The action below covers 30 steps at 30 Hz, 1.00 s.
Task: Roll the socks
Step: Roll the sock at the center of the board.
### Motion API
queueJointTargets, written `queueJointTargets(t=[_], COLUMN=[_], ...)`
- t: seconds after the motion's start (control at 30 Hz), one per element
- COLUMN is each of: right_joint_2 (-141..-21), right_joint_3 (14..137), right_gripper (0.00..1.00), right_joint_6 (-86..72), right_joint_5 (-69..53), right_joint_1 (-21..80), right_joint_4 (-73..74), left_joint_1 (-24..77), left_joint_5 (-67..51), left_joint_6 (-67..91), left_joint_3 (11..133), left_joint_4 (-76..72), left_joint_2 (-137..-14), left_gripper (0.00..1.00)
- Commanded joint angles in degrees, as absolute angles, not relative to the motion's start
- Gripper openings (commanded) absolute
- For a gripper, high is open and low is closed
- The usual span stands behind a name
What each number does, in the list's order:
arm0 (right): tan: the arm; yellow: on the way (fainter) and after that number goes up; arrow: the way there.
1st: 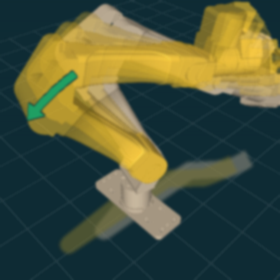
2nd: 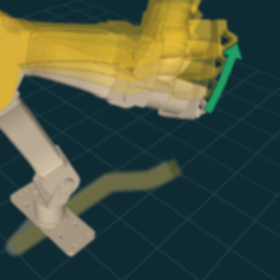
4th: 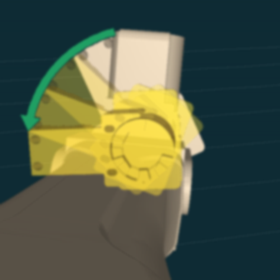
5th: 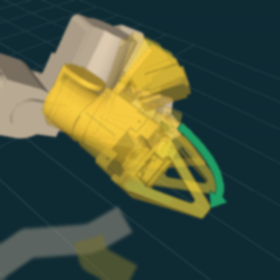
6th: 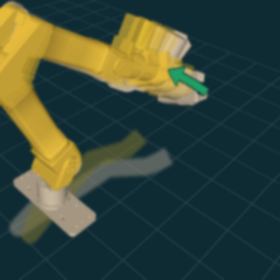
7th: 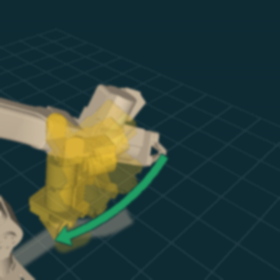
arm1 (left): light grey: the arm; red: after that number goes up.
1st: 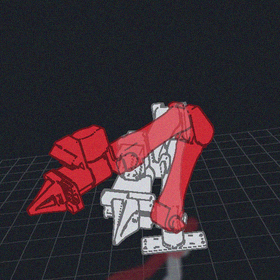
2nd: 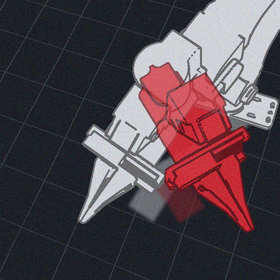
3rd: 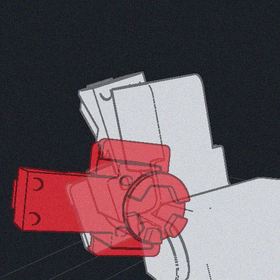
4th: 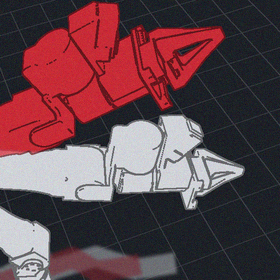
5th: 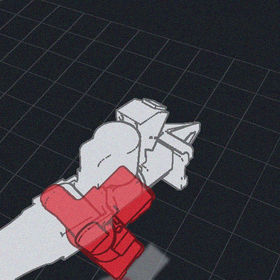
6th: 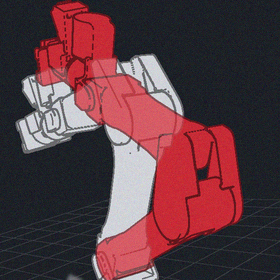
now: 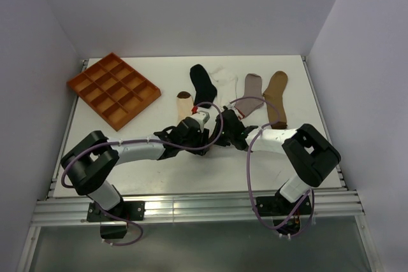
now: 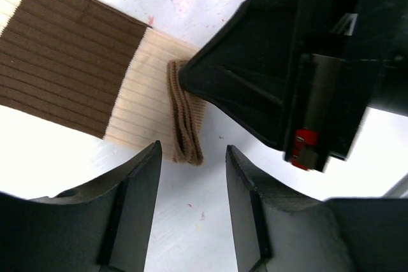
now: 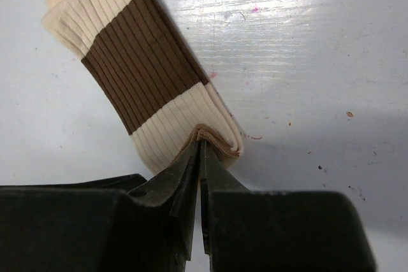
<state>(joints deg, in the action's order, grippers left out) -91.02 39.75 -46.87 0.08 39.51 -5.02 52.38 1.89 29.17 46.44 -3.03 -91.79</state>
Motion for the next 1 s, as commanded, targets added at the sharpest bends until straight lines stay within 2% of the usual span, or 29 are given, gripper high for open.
queueJointTargets(t=[0.0,0.27,0.67,0.8,0.97], right_joint_2=[-91.32,-91.14,-90.62,-90.70,-91.14], right_joint_3=[39.81,39.64,39.11,38.50,37.97], right_gripper=[0.11,0.11,0.10,0.10,0.10], right_joint_6=[-46.93,-47.11,-47.11,-47.37,-47.90], right_joint_5=[0.53,0.26,0.26,0.26,-0.95], right_joint_1=[39.73,39.73,39.64,39.38,38.59], right_joint_4=[-1.93,-2.02,-1.58,-1.67,-1.41], left_joint_1=[52.73,52.82,50.37,47.38,45.35], left_joint_5=[3.17,3.08,-1.21,-3.60,-5.27], left_joint_6=[27.07,27.68,33.66,36.20,37.88], left_joint_3=[45.97,46.06,45.88,45.18,45.17], left_joint_4=[-7.03,-7.91,-6.16,-5.36,-3.35], left_joint_2=[-92.90,-95.10,-96.59,-96.68,-97.47], left_gripper=[0.50,0.38,0.06,0.05,0.09])
